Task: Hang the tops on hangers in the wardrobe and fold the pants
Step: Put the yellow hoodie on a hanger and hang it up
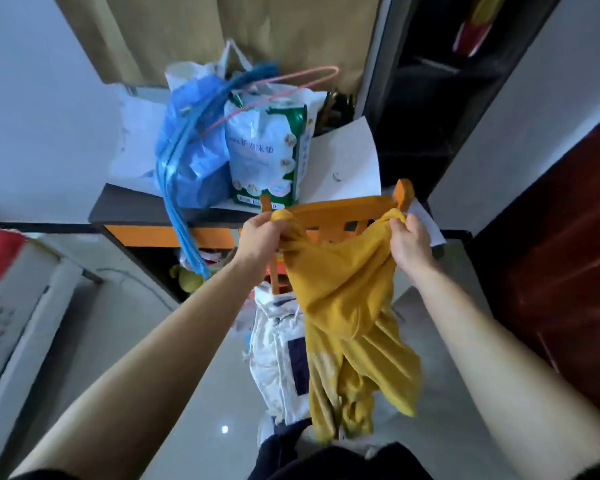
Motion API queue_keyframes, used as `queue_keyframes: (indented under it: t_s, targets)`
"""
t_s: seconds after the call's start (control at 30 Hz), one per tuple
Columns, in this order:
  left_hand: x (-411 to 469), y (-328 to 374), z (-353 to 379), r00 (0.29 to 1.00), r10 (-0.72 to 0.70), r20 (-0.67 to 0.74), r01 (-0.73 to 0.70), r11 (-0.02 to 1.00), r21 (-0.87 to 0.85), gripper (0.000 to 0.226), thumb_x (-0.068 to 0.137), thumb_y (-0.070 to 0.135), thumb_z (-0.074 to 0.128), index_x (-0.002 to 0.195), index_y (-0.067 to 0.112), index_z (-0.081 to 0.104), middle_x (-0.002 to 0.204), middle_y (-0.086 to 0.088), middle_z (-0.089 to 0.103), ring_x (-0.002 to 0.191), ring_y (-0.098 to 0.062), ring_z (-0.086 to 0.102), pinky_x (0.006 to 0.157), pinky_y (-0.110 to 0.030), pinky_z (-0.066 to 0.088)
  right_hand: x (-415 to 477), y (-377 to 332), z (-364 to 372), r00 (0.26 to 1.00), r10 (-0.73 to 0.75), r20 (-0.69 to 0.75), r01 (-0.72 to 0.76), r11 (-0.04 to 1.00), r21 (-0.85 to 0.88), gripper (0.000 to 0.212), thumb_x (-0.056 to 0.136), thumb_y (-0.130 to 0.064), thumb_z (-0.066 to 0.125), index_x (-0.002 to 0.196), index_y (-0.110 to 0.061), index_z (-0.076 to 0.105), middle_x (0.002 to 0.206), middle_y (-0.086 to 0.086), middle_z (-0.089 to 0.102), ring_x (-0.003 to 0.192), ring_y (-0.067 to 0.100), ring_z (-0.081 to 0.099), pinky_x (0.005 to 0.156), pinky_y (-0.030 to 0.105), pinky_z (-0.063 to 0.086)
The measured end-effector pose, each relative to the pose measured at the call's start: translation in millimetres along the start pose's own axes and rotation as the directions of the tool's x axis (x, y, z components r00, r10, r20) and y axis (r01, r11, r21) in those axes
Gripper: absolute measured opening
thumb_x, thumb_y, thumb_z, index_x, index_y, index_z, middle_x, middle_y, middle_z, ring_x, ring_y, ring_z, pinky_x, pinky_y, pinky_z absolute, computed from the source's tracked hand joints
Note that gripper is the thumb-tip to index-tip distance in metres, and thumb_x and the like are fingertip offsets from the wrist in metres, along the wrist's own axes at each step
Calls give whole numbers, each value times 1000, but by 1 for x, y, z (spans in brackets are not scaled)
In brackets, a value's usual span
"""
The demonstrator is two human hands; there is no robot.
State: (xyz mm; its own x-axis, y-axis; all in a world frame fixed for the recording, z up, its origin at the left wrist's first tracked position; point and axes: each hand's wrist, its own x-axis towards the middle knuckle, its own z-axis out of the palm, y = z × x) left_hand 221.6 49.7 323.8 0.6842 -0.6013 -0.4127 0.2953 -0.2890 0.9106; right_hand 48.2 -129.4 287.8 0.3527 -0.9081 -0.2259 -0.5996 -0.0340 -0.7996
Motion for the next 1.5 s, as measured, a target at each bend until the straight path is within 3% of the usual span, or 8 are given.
queue_keyframes:
  t_s: [0.27,0.57,0.8,0.9,1.07,1.23,1.4,1.5]
  targets:
    - [-94,116,-18,980,47,-191,-79,983,-164,19,78,23,51,61,17,57,54,-3,43,37,-15,34,43,-21,35,-9,-119,-59,932,-293,213,193,899,392,72,92,-49,61,154,-30,29,153,1,42,135,20,46,113,40,36]
    - [-209,53,19,773,-31,-634,-140,966,-218,24,85,42,69,76,20,65,57,2,50,46,-10,43,44,-22,37,-81,-55,-46,690,-331,644,407,913,33,69,97,-53,54,154,-23,30,157,9,33,142,31,34,115,46,33]
    - [-351,23,-5,504,85,-859,-261,964,-58,23,87,51,67,94,29,66,99,5,68,87,-12,65,70,-25,58,-171,-42,-24,126,-102,987,620,785,2,52,91,-63,54,131,-30,59,121,-4,66,117,21,62,104,46,50]
    - [-411,21,-14,393,98,-914,-315,949,-34,20,88,48,69,94,29,67,101,4,67,89,-13,64,65,-23,56,-230,-42,-19,-41,-93,995,739,667,93,47,90,-62,57,125,-30,59,120,-6,65,115,22,63,101,45,53]
    - [-509,14,-28,362,115,-925,-356,934,-23,21,85,43,72,92,23,75,93,-5,73,86,-22,69,69,-34,58,-327,-62,-10,6,-517,856,945,284,165,72,90,-59,59,150,-31,29,144,9,48,124,28,55,96,44,51]
    - [-607,-19,-48,279,43,-959,-487,868,-103,20,85,39,73,91,20,75,77,-2,75,67,-16,73,54,-26,56,-448,-74,-16,-141,-582,801,617,581,531,67,90,-70,46,147,-35,36,146,7,45,115,17,57,94,41,50]
    - [-685,-62,-88,140,-186,-973,-651,723,-232,32,92,26,66,114,4,62,90,-13,72,77,-24,71,71,-38,61,-559,-23,-35,-216,-839,499,724,205,658,76,78,-90,40,121,-28,45,98,-6,56,77,0,55,61,18,44]
    - [-730,-81,-110,91,-259,-962,-753,614,-237,21,97,22,57,107,4,59,89,-12,64,79,-25,65,86,-43,57,-617,5,-35,-408,-663,627,601,322,731,64,80,-79,57,114,-25,53,79,-10,65,67,3,65,57,20,55]
